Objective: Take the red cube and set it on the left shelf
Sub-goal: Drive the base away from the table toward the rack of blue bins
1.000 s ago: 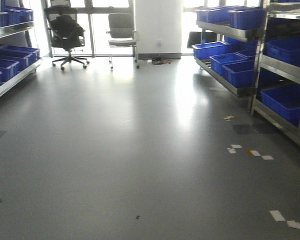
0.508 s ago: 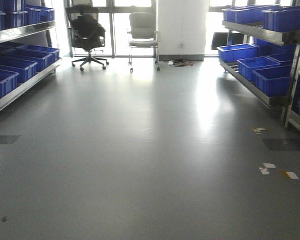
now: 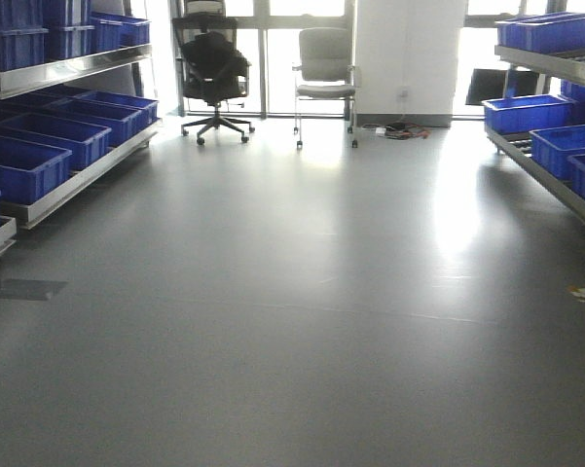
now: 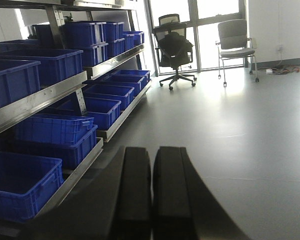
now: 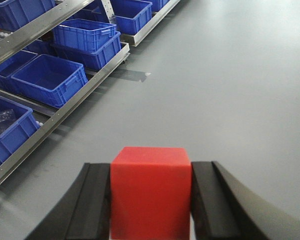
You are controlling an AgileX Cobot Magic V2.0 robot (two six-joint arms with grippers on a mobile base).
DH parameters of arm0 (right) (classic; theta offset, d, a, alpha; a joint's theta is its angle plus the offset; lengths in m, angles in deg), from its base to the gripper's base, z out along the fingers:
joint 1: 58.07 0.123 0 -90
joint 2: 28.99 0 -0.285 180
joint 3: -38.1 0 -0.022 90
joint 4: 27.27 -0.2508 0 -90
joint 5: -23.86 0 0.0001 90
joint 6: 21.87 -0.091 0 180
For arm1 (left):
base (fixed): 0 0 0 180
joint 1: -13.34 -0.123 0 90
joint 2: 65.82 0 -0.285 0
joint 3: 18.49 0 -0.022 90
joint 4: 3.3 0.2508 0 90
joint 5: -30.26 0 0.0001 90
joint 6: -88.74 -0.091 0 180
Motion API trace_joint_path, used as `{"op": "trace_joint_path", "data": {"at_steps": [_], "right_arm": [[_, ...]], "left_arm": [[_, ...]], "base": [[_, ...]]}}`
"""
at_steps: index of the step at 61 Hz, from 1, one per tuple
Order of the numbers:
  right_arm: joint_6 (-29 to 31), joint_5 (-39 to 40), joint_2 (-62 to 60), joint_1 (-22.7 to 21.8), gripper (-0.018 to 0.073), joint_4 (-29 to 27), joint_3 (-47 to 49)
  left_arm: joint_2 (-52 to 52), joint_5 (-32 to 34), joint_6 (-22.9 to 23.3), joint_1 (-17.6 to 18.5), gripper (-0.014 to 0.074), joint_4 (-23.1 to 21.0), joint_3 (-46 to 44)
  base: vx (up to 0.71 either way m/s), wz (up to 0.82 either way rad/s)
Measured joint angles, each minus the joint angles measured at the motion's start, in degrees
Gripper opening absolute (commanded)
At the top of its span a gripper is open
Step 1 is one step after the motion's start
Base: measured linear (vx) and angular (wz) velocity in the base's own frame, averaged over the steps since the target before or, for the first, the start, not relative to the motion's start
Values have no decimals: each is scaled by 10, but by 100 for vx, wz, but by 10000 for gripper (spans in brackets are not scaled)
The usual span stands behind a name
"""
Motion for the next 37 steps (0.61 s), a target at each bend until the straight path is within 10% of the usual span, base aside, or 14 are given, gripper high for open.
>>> {"op": "trace_joint_path", "data": {"at_steps": [37], "right_arm": [[0, 0, 0, 0, 58, 0, 0]], "left_arm": [[0, 0, 0, 0, 106, 0, 0]], "base": [[52, 28]]}}
